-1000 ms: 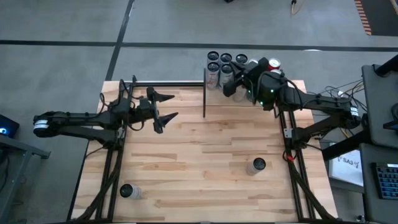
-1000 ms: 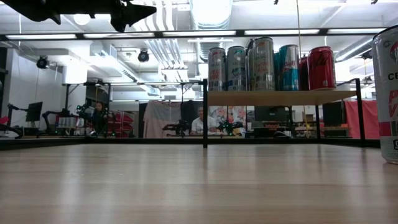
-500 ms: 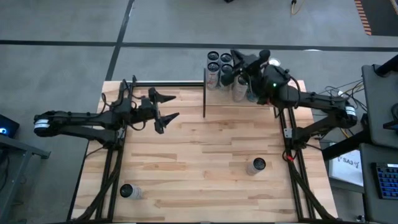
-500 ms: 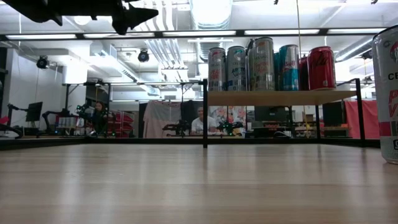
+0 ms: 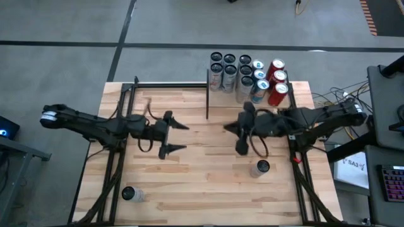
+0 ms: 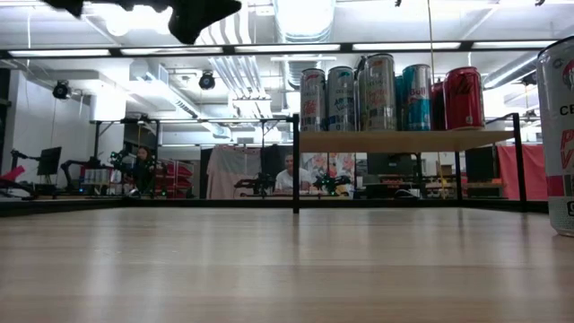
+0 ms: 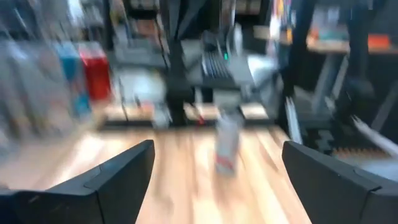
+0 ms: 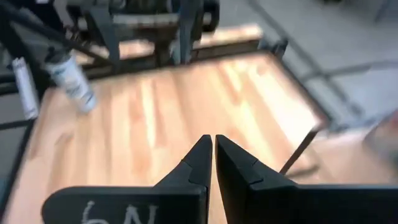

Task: Place canned beverage on shelf
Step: Put the white blue soda can on the shelf aligned with the other white blue soda cans

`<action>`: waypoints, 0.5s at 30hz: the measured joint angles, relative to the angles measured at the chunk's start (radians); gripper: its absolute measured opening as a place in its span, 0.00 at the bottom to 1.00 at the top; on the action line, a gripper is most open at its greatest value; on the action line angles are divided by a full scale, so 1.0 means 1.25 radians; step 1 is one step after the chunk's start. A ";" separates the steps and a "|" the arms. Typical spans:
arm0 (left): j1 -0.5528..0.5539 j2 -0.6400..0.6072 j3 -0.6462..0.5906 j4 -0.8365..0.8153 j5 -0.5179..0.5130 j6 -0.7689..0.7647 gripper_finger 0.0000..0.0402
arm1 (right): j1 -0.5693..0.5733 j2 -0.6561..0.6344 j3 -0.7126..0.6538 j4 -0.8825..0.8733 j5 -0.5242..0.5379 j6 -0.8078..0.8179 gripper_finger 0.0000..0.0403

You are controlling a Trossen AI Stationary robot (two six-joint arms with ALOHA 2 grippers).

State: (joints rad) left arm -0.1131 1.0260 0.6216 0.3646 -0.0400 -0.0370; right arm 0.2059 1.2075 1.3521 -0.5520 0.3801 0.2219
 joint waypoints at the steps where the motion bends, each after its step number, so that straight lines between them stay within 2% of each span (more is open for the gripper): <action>1: -0.012 0.000 0.024 -0.069 -0.002 -0.019 0.84 | 0.019 0.000 0.000 -0.028 0.000 0.035 0.03; 5: -0.063 0.010 0.150 -0.398 -0.051 -0.122 0.84 | 0.083 -0.001 0.000 -0.120 0.004 0.155 0.03; 9: -0.124 0.032 0.278 -0.776 -0.065 -0.257 0.84 | 0.134 -0.001 0.000 -0.148 0.003 0.204 0.03; 13: -0.203 0.053 0.365 -1.034 -0.088 -0.367 0.84 | 0.171 -0.001 0.000 -0.147 0.004 0.210 0.03; 15: -0.244 0.059 0.383 -1.117 -0.101 -0.394 0.84 | 0.183 -0.001 0.000 -0.147 0.007 0.205 0.03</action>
State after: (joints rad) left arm -0.4186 1.1001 1.1003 -1.0317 -0.1665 -0.5296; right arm 0.4346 1.2060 1.3521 -0.7357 0.3883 0.4779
